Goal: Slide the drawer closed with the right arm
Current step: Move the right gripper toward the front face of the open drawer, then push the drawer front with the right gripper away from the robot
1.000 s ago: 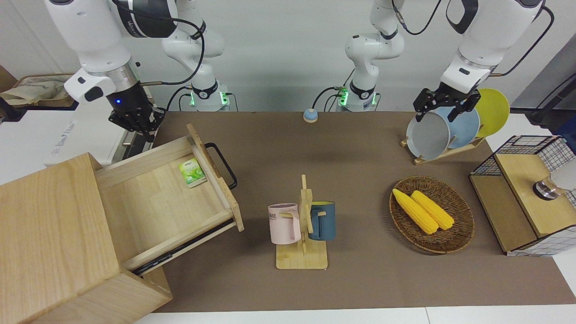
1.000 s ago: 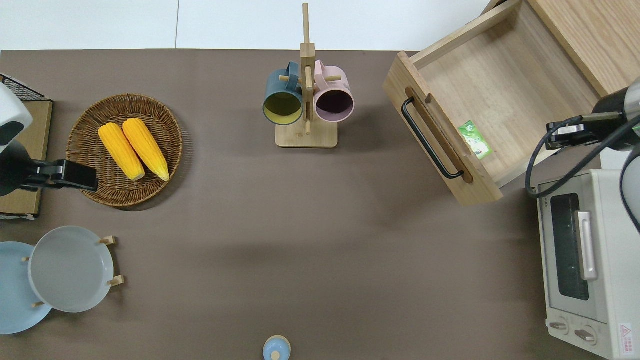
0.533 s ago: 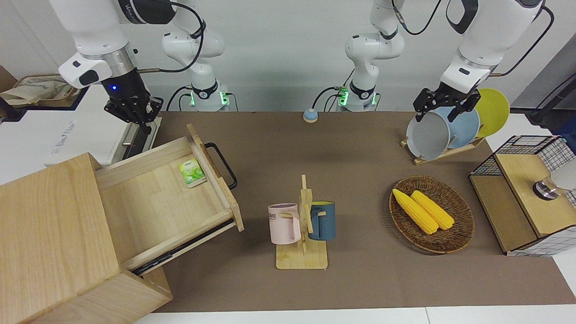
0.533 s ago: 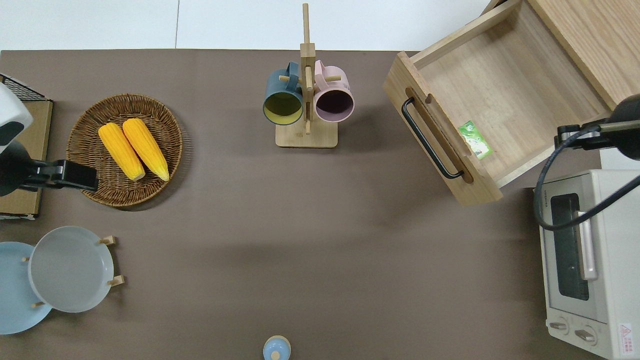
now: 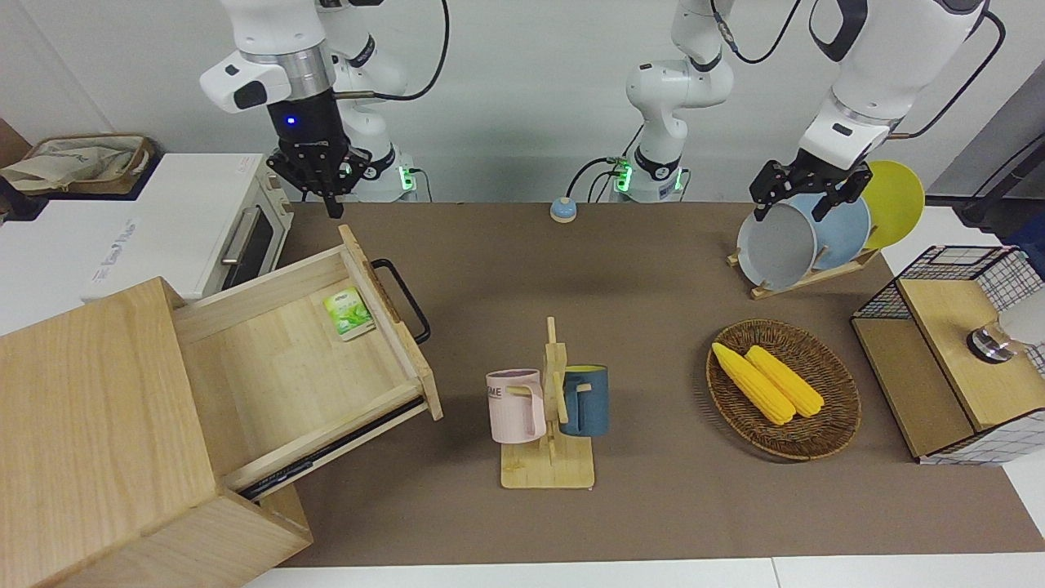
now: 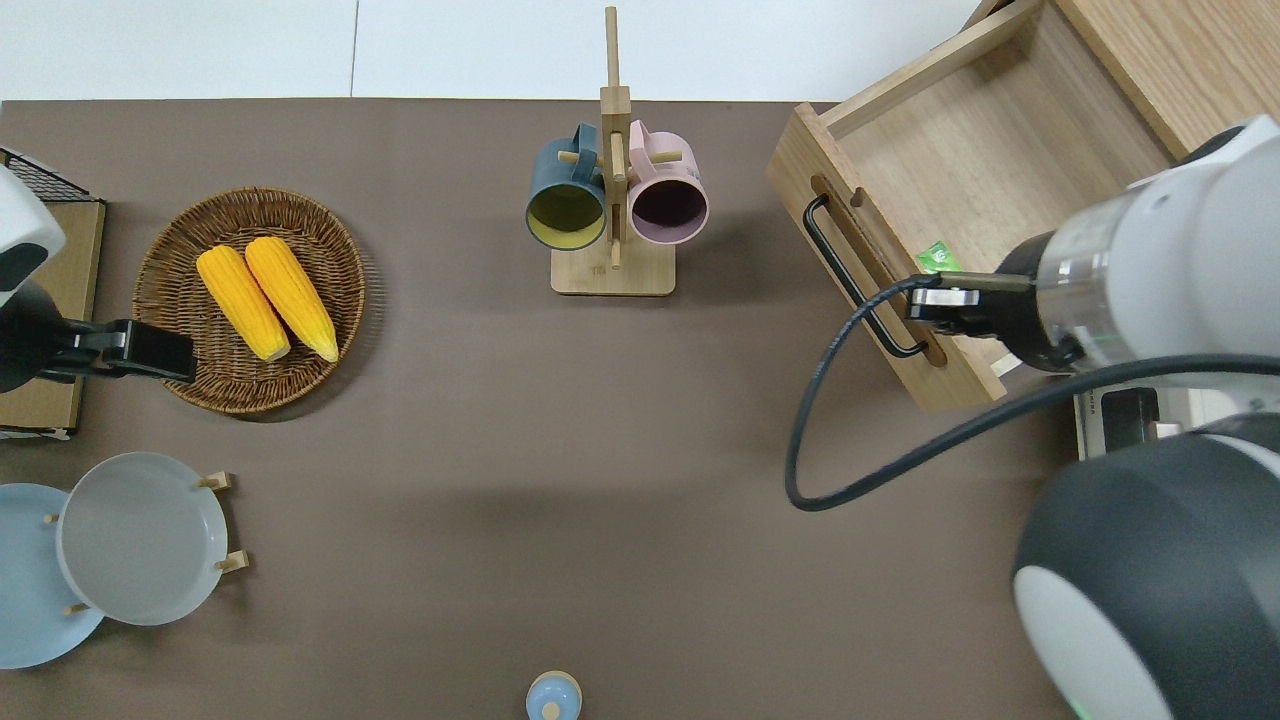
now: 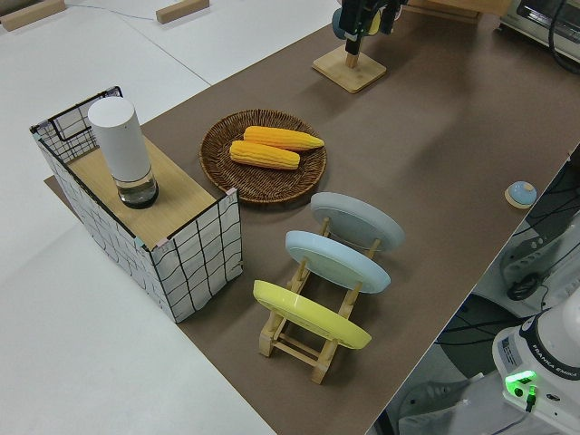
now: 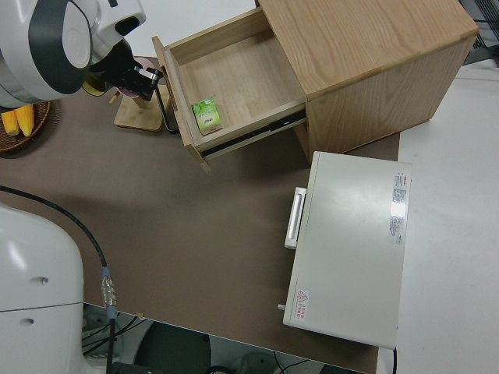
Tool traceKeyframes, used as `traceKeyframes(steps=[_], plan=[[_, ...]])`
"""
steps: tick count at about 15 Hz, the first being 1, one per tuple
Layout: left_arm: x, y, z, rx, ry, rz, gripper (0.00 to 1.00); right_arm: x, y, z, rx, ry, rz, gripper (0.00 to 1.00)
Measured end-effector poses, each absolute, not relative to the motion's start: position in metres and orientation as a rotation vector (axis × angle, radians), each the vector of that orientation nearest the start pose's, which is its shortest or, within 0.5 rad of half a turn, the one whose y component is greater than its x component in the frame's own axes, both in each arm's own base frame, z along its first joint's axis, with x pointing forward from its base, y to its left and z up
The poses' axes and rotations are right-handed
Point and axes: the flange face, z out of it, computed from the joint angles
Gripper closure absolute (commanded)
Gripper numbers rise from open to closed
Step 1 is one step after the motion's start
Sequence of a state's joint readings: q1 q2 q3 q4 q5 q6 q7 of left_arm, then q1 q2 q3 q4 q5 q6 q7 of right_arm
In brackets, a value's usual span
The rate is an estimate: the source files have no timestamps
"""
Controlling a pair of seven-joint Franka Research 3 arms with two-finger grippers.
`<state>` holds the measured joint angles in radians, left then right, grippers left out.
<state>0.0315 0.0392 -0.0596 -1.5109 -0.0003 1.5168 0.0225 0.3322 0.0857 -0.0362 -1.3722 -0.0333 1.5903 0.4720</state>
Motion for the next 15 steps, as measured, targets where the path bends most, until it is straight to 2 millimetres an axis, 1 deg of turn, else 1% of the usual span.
traceKeyframes(steps=[3,4,5,6,8,9,11,12,15], plan=[[0.561,-0.015,0.626,-3.143,0.080,0.052,0.01,0.554,0.207,0.658,-3.094,0.383,-0.181,1.000],[0.561,-0.015,0.626,-3.143,0.080,0.052,0.01,0.551,0.227,0.650,-3.091,0.432,-0.163,1.000],[0.561,-0.015,0.626,-3.143,0.080,0.052,0.00,0.549,0.242,0.642,-3.098,0.473,-0.154,1.000],[0.561,-0.015,0.626,-3.143,0.080,0.052,0.01,0.549,0.254,0.633,-3.110,0.511,-0.151,1.000],[0.561,-0.015,0.626,-3.143,0.080,0.052,0.01,0.552,0.275,0.610,-3.112,0.635,-0.120,1.000],[0.561,-0.015,0.626,-3.143,0.080,0.052,0.01,0.554,0.282,0.601,-3.104,0.701,-0.107,1.000],[0.561,-0.015,0.626,-3.143,0.080,0.052,0.01,0.558,0.292,0.581,-3.068,0.898,-0.081,1.000],[0.561,-0.015,0.626,-3.143,0.080,0.052,0.01,0.560,0.296,0.574,-3.045,0.965,-0.068,1.000],[0.561,-0.015,0.626,-3.143,0.080,0.052,0.01,0.570,0.305,0.551,-2.917,1.204,0.009,1.000]])
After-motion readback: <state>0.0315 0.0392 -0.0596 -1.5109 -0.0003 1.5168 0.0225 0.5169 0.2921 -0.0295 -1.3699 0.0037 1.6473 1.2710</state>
